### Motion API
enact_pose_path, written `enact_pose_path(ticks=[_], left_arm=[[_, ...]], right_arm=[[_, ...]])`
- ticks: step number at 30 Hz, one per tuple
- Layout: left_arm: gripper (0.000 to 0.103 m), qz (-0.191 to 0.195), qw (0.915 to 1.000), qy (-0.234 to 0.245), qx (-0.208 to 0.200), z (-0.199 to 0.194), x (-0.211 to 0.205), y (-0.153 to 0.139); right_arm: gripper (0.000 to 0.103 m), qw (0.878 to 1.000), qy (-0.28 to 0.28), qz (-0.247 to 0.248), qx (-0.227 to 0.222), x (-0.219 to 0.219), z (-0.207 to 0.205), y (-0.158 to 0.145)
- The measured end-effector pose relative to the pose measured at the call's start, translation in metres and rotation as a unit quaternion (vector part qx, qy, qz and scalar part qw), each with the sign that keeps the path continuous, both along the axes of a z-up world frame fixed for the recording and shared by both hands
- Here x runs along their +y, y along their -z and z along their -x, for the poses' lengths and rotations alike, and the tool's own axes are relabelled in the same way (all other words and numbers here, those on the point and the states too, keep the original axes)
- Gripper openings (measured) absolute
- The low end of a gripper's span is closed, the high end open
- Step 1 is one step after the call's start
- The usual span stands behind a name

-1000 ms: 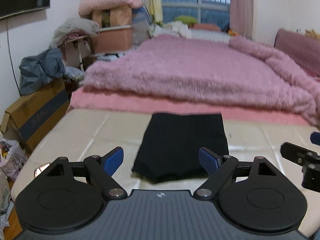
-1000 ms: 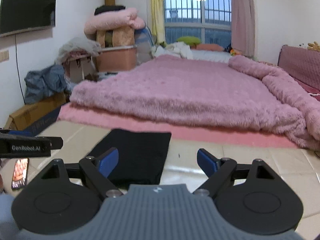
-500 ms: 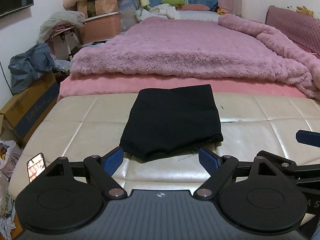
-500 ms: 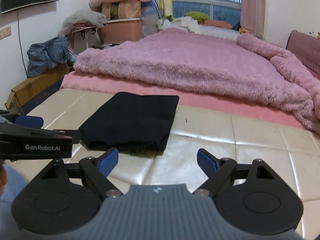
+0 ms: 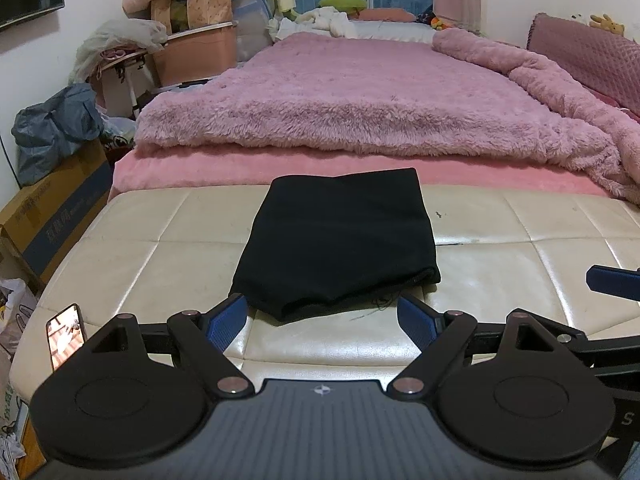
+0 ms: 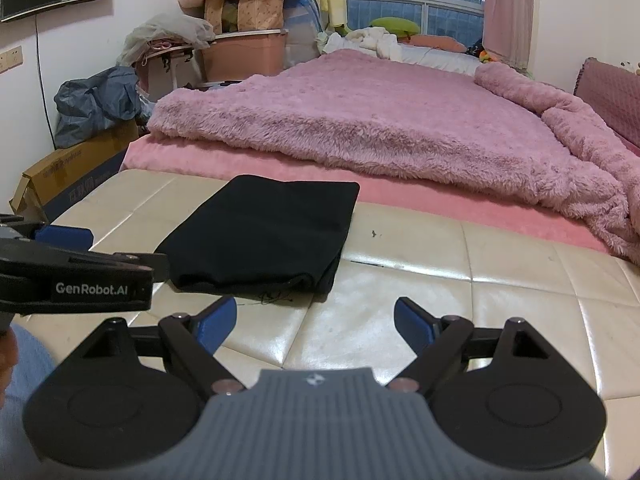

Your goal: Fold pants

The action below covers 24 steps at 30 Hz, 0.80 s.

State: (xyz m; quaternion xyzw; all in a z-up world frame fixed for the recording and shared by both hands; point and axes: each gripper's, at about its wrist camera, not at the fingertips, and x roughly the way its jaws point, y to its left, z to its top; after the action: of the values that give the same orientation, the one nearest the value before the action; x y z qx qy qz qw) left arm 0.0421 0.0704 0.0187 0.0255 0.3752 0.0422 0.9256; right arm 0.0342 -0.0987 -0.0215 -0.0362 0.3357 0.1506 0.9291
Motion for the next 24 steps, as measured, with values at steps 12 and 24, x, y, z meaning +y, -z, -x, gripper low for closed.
enact_pose_path(ticks=[12, 24], left_arm=[[0.099, -0.001, 1.0, -0.002, 0.0, -0.0002, -0.0005, -0.0019], [0.099, 0.001, 1.0, 0.0, 0.001, 0.0, -0.0007, -0.0035]], right_arm=[[0.082, 1.0, 0.003, -0.002, -0.002, -0.0015, 0.002, -0.0003], [0.082, 1.0, 0.004, -0.002, -0.004, -0.0016, 0.0032, -0.0019]])
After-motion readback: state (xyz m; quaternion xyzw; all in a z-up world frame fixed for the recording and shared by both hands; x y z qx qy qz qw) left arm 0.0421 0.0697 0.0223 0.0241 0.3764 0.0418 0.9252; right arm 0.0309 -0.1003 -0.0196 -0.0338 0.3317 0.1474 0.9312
